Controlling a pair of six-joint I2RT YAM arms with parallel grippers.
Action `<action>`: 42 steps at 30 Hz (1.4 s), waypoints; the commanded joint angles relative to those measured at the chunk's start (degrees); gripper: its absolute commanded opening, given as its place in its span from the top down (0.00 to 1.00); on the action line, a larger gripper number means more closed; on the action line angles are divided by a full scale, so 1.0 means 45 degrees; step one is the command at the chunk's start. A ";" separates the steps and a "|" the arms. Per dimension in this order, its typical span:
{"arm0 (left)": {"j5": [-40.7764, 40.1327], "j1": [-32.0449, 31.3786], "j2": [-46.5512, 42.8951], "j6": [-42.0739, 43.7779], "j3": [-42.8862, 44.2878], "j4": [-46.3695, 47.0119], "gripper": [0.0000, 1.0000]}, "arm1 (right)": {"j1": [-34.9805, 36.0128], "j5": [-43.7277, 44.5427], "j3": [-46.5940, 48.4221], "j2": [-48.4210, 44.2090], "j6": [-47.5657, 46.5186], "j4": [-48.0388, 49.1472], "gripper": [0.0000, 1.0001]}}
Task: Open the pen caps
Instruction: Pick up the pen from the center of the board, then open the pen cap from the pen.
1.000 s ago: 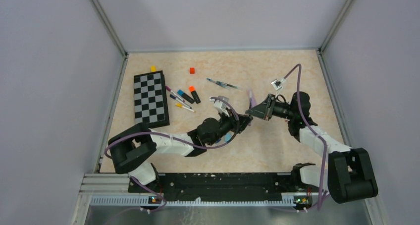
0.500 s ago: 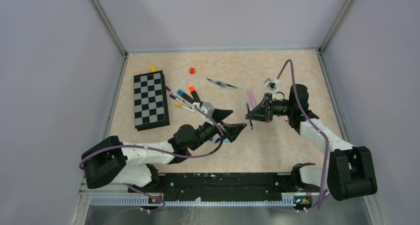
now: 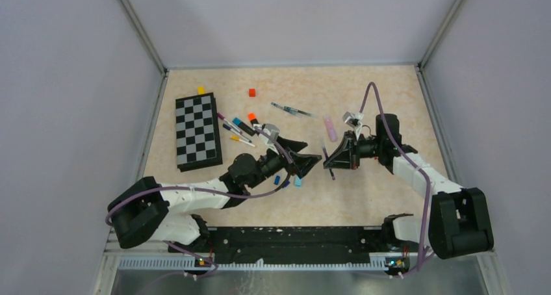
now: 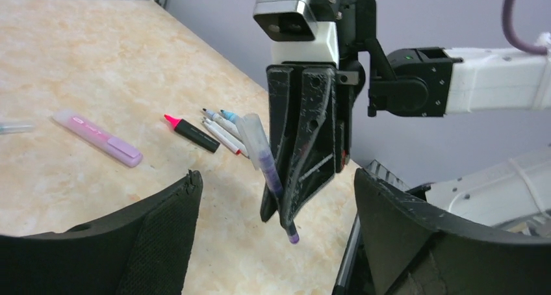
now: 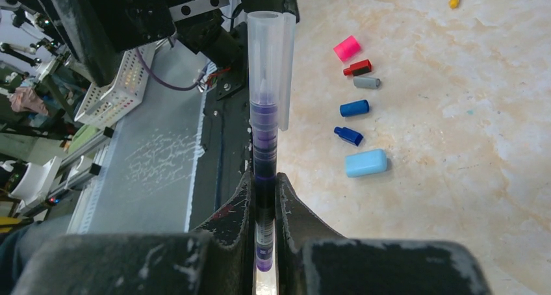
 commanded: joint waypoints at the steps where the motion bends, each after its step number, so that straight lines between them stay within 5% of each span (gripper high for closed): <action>1: -0.0618 0.0233 0.0735 -0.2142 0.1332 -0.1028 0.18 | 0.0190 -0.0393 0.0542 0.0076 -0.0957 -0.0353 1.00; 5: -0.1875 0.0215 0.1078 -0.3410 0.2516 -0.3366 0.28 | 0.0250 -0.0126 0.0638 0.0128 -0.1302 -0.0727 1.00; 11: -0.4846 -0.0027 0.1793 -0.6189 0.5873 -1.0997 0.43 | 0.0336 0.0168 0.0766 0.0227 -0.1611 -0.1111 1.00; 14: -0.5218 -0.0098 0.2237 -0.6866 0.7009 -1.2657 0.48 | 0.0366 0.0264 0.0800 0.0266 -0.1620 -0.1146 1.00; 42: -0.6397 -0.1153 0.3031 -0.7637 0.8299 -1.3427 0.43 | 0.0701 0.1649 0.1117 0.0617 -0.1757 -0.1713 1.00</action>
